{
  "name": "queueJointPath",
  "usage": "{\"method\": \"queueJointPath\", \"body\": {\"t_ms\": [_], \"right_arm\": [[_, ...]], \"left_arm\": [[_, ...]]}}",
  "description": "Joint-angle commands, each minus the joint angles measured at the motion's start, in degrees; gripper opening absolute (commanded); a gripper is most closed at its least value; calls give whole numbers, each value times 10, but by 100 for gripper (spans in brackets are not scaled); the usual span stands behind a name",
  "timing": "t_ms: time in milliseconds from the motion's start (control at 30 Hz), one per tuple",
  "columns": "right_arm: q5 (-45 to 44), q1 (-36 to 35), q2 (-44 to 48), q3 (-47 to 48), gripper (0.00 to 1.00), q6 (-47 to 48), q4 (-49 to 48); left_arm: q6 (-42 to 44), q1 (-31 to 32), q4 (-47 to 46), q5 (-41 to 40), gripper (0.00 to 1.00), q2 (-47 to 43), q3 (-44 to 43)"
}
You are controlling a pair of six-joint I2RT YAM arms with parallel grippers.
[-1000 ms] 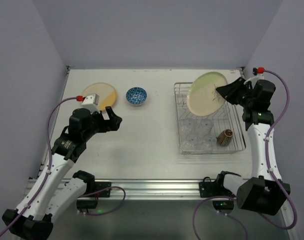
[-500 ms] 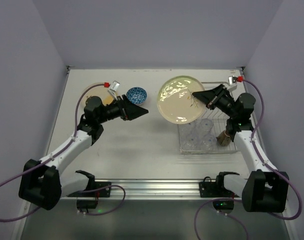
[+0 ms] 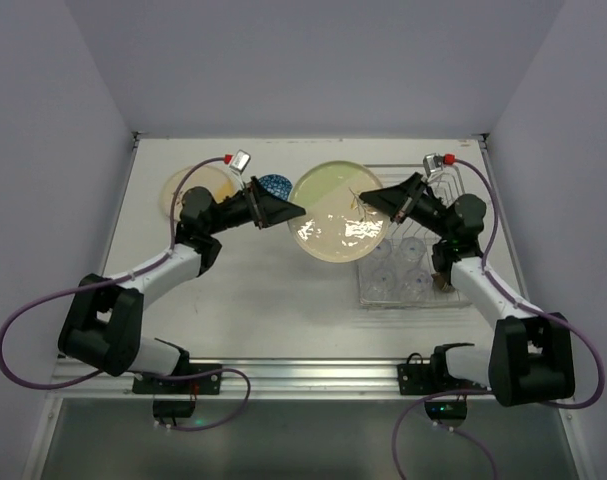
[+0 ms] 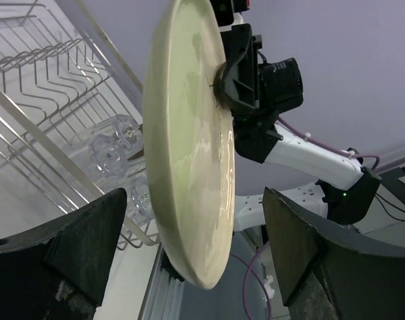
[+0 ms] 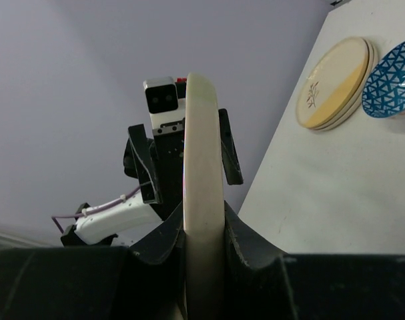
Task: Unload the mixed dishes from the dish rack
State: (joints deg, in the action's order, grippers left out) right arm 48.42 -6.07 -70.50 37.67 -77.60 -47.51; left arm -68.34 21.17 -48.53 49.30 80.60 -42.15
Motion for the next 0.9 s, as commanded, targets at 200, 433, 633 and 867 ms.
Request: {"method": "queueJointPath", "body": {"t_ms": [200, 433, 633, 867], "right_arm": [[-17, -29, -15, 13, 0, -38, -125], [-19, -32, -34, 13, 0, -32, -136], [-11, -29, -55, 29, 28, 0, -113], [-110, -29, -10, 118, 99, 202, 235]], "left_arm": [[-54, 21, -91, 13, 57, 9, -35], [-56, 24, -68, 17, 0, 4, -25], [7, 18, 101, -60, 0, -55, -38], [-2, -69, 287, -179, 0, -131, -96]]}}
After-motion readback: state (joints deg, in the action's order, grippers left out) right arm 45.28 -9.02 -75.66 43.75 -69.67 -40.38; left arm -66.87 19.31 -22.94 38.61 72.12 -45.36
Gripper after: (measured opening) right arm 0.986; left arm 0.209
